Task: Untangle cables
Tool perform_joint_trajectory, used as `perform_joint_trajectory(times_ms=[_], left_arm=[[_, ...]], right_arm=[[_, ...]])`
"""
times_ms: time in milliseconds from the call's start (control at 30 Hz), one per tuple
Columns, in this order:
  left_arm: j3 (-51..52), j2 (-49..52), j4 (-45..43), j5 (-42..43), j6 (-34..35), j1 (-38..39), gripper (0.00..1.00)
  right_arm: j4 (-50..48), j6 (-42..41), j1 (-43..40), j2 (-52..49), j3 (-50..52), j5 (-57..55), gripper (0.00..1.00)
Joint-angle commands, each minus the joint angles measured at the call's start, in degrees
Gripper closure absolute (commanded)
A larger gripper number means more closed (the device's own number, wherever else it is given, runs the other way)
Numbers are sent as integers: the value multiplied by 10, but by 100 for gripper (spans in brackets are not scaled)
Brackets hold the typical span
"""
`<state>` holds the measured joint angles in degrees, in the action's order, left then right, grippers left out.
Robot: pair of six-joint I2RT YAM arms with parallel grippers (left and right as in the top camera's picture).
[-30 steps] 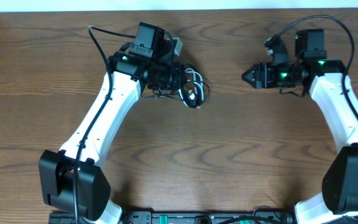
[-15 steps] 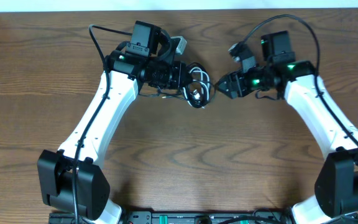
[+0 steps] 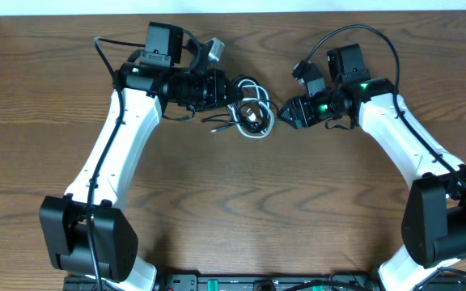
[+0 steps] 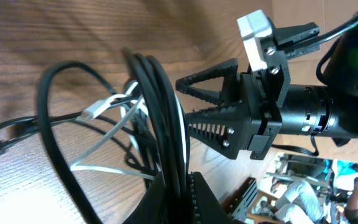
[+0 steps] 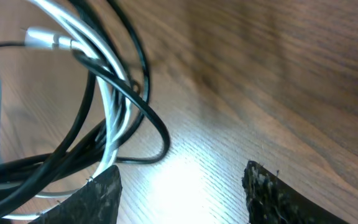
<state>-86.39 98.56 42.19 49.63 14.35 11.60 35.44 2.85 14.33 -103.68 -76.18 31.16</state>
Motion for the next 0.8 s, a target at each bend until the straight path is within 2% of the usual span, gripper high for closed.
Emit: perform_joint_trajectory(times_ms=[0, 133, 267, 500, 767], left_arm=[[-11, -15, -6, 24, 38, -1, 92], [-11, -15, -21, 24, 78, -3, 93], [-11, -15, -41, 23, 118, -11, 92], [-11, -15, -54, 23, 150, -17, 93], [-11, -15, -55, 39, 170, -17, 92]], right_arm=[[-17, -101, -2, -2, -8, -1, 39], [-21, -179, -2, -2, -8, -2, 40], [-18, -214, 3, -2, -8, -7, 42], [-25, -223, 16, -2, -8, -13, 42], [-45, -266, 36, -12, -8, -81, 44]])
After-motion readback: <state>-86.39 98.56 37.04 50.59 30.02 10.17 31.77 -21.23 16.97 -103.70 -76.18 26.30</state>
